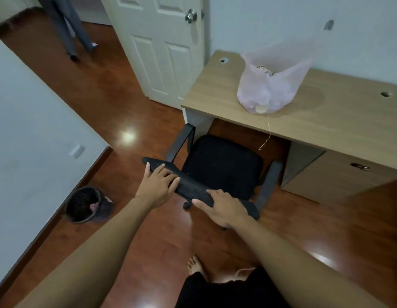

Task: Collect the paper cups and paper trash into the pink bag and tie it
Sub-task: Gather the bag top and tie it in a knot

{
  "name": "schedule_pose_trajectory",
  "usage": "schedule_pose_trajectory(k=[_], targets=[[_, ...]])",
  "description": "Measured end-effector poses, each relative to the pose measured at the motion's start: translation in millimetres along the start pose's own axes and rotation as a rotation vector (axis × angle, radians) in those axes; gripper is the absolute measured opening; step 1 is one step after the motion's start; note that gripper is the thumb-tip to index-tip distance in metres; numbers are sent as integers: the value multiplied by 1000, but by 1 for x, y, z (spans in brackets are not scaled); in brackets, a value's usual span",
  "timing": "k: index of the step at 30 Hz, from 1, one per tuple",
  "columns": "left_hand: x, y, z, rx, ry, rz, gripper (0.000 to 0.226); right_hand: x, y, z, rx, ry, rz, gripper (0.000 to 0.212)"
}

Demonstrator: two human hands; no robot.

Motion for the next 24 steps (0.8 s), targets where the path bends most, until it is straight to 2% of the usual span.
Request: schedule_pose_trajectory(k=[3, 10, 15, 24], targets=[[-3, 17, 0, -62, 67, -1, 60, 5, -4, 0, -34, -104, -140, 115], [5, 46, -22, -229, 159, -20, 58, 20, -3, -16, -123, -210, -220, 122], [5, 69, -30, -273, 134, -113, 52, 41, 6, -30, -180, -158, -220, 115], [22, 151, -45, -279, 112, -148, 51, 95, 56, -55, -215, -137, -237, 96]])
Point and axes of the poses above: each hand's wrist, its own y-axis towards the middle knuckle, its own x-axis out of the back of the hand, z = x × y, the point moved 6 cm from there along y, towards the middle knuckle, and after that the axes turned 3 degrees about -x, right-handed, at the moved point
